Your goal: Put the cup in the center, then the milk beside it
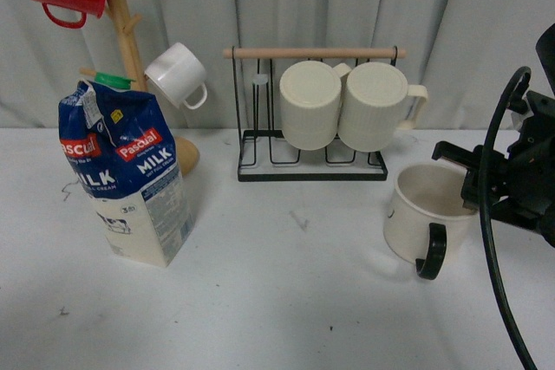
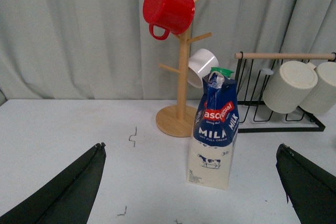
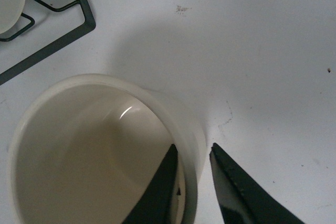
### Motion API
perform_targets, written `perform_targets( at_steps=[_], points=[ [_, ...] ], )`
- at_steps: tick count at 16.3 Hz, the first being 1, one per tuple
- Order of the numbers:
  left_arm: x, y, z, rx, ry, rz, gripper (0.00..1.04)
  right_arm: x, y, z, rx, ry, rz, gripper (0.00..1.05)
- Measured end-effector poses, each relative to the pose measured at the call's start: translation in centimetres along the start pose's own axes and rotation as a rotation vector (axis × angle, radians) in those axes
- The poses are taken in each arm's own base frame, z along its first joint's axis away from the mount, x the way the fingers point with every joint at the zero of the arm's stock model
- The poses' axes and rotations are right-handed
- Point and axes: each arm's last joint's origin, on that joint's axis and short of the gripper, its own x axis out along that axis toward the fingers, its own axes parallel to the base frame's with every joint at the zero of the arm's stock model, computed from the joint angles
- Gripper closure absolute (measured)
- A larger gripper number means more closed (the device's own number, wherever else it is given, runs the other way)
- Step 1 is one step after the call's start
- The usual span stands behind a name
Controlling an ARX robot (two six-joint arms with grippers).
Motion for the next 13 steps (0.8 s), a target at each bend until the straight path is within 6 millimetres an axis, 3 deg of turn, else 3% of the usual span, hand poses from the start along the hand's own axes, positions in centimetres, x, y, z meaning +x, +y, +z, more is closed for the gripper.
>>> perform_targets(
  at_steps=[2, 3, 6, 10, 13],
  points=[
    [0.0, 0.0, 0.0, 0.000, 0.000, 0.000, 0.07, 0.0, -0.2, 0.1, 0.006, -0.003, 0.007, 1.00],
    [0.0, 0.0, 0.0, 0.000, 0.000, 0.000, 0.07, 0.0, -0.2, 0.1, 0.000, -0.006, 0.008, 1.02],
    [0.0, 0.0, 0.0, 0.000, 0.000, 0.000, 0.07, -0.9, 0.0, 0.3, -0.015, -0.025, 0.030, 1.02],
    [0.0, 0.0, 0.0, 0.000, 0.000, 0.000, 0.07, -3.4, 3.5, 1.0, -0.163, -0.072, 0.121, 1.02],
    [0.0, 0.0, 0.0, 0.000, 0.000, 0.000, 0.07, -3.7, 5.5, -0.3, -0.291, -0.028, 0.135, 1.02]
  ],
)
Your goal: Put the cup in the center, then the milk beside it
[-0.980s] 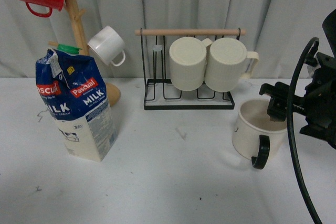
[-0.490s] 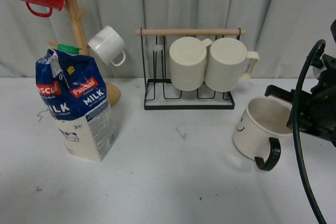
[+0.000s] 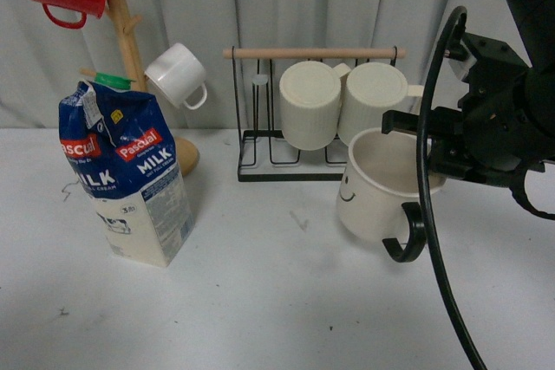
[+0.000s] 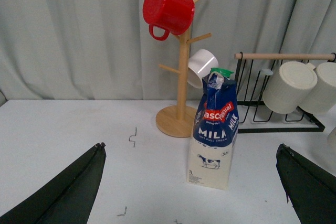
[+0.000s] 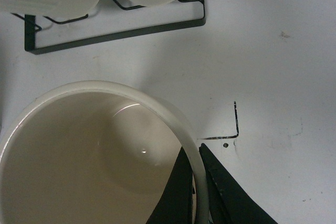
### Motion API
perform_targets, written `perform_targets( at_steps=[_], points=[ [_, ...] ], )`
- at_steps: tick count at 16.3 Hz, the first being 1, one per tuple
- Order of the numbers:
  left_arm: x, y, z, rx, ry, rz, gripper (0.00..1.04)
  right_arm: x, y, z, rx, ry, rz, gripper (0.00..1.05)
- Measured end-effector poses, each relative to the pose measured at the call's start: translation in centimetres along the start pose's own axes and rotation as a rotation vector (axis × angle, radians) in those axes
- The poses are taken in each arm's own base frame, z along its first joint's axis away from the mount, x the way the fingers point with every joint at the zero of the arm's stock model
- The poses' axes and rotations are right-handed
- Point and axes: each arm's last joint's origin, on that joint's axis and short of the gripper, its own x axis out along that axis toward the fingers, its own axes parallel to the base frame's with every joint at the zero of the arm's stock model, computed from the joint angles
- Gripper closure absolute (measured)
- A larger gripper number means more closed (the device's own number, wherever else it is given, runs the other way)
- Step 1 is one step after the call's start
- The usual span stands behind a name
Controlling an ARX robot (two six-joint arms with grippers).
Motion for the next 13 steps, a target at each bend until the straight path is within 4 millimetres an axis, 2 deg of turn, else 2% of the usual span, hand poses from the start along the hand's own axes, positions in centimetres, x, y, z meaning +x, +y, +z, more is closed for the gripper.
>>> perform_targets(
  at_steps=[4, 7, 10, 13],
  points=[
    [0.0, 0.0, 0.0, 0.000, 0.000, 0.000, 0.07, 2.0, 3.0, -1.3, -0.111, 0.090, 0.006, 1.02],
    [0.0, 0.0, 0.0, 0.000, 0.000, 0.000, 0.07, 3.6, 5.2, -0.4, -0.144, 0.106, 0.012, 1.02],
    [0.0, 0.0, 0.0, 0.000, 0.000, 0.000, 0.07, 5.0, 5.8, 0.7, -0.135, 0.132, -0.006, 1.02],
    [0.0, 0.0, 0.0, 0.000, 0.000, 0.000, 0.07, 5.2, 5.4, 0.6, -0.126, 0.150, -0.025, 1.02]
  ],
)
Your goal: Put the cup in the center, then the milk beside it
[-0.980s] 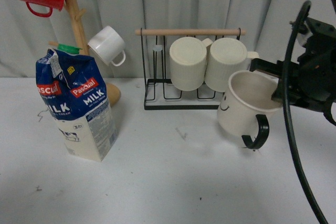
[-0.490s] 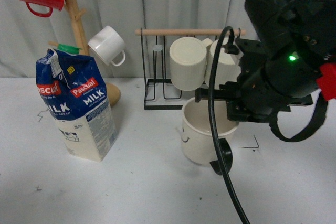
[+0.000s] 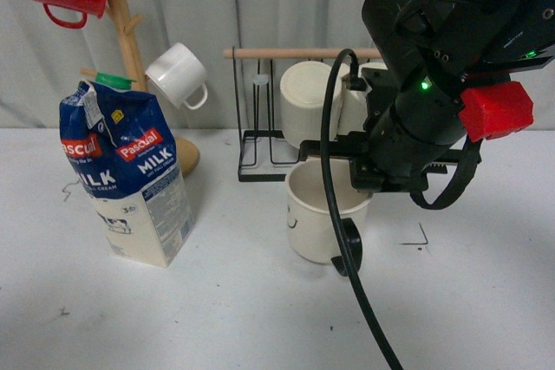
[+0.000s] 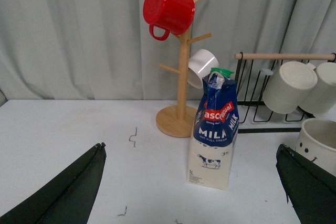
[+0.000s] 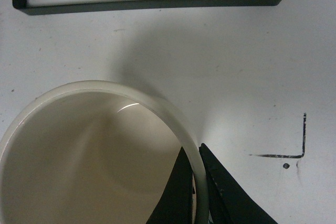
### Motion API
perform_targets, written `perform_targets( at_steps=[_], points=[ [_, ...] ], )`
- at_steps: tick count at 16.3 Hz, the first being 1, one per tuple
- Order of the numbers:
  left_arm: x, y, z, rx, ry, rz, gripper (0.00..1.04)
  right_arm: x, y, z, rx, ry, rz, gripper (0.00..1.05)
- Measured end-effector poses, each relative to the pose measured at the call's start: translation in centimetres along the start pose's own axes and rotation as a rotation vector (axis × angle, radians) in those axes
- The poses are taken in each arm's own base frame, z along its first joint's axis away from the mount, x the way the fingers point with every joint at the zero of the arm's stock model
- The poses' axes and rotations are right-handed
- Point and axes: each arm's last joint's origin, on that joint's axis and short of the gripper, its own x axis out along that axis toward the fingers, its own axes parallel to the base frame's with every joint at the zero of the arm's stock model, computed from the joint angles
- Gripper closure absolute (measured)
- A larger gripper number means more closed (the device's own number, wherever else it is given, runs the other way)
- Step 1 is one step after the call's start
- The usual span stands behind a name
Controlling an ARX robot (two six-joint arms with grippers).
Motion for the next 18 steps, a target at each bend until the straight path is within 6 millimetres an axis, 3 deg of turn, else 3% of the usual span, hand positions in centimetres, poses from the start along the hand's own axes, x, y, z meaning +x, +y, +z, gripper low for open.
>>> perform_targets(
  at_steps=[2, 18],
  points=[
    [0.00, 0.00, 0.00, 0.000, 0.000, 0.000, 0.07, 0.12, -1.13, -0.67, 0.024, -0.005, -0.021, 1.02],
    [0.00, 0.00, 0.00, 0.000, 0.000, 0.000, 0.07, 0.33, -1.62, -1.16, 0.072, -0.033, -0.047, 1.02]
  ],
)
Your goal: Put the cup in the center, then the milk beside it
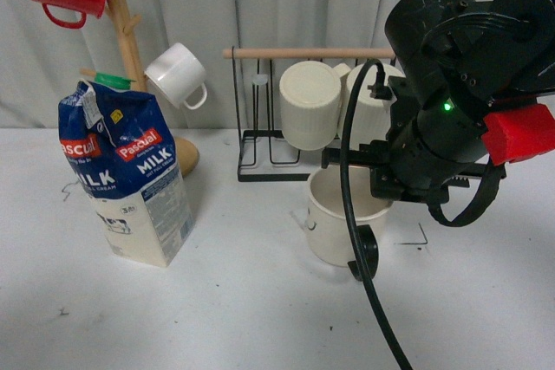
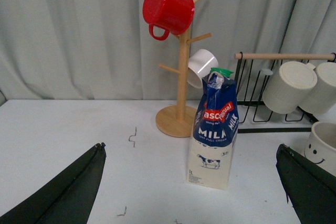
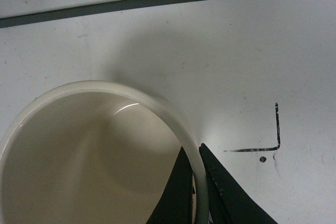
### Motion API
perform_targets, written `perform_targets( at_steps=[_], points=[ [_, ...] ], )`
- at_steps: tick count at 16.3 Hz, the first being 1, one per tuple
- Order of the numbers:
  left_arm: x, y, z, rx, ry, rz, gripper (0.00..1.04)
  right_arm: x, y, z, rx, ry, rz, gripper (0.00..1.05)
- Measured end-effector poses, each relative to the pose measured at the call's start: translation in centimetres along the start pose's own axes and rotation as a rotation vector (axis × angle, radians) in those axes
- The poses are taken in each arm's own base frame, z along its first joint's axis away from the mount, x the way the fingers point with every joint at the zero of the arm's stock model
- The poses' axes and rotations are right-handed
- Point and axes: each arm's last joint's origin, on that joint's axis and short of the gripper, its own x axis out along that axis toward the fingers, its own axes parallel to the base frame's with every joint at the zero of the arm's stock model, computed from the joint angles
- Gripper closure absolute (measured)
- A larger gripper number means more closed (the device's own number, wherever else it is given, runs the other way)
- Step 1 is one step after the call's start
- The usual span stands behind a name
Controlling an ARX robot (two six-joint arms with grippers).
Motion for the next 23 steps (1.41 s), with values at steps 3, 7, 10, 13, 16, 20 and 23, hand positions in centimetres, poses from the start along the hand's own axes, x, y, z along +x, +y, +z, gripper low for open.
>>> perform_targets(
  at_steps=[3, 7, 10, 13, 16, 20, 23],
  points=[
    [0.0, 0.0, 0.0, 0.000, 0.000, 0.000, 0.07, 0.0, -0.1, -0.2, 0.015, -0.008, -0.006, 1.02],
    [0.0, 0.0, 0.0, 0.000, 0.000, 0.000, 0.07, 0.0, -0.1, -0.2, 0.018, 0.006, 0.011, 0.59],
    [0.0, 0.0, 0.0, 0.000, 0.000, 0.000, 0.07, 0.0, 0.0, -0.1, 0.019, 0.003, 0.022, 0.36],
    [0.0, 0.0, 0.0, 0.000, 0.000, 0.000, 0.07, -2.0, 0.2, 0.4, 0.031, -0.038, 0.097, 0.05],
    [0.0, 0.0, 0.0, 0.000, 0.000, 0.000, 0.07, -8.4, 0.4, 1.8, 0.066, -0.194, 0.218, 0.06],
    [0.0, 0.0, 0.0, 0.000, 0.000, 0.000, 0.07, -15.3, -0.5, 1.4, 0.103, -0.476, 0.420, 0.08],
    [0.0, 0.0, 0.0, 0.000, 0.000, 0.000, 0.07, -18.8, -4.7, -3.0, 0.018, -0.961, 0.086, 0.36]
  ],
)
